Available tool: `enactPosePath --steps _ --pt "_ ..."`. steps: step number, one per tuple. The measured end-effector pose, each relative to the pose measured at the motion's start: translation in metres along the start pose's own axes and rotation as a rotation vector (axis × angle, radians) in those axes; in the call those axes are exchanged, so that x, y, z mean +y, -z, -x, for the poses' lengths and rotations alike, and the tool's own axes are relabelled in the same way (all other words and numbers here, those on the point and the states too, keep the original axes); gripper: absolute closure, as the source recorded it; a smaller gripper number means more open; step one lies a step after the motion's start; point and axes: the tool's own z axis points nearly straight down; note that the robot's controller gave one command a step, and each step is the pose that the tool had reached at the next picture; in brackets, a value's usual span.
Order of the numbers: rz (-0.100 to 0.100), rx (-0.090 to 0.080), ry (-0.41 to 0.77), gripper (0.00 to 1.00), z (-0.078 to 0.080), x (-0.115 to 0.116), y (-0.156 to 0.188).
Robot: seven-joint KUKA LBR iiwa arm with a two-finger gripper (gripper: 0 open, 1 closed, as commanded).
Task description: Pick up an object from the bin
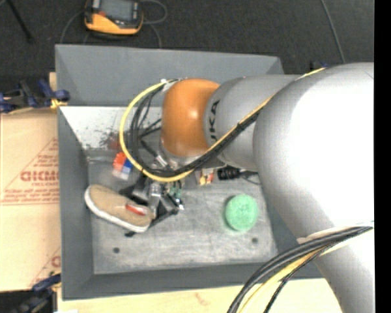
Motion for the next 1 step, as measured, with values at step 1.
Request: enactPosePath --steps 1 --pt "0.000 0.000 0.000 1.00 0.0000 0.0000 0.0000"
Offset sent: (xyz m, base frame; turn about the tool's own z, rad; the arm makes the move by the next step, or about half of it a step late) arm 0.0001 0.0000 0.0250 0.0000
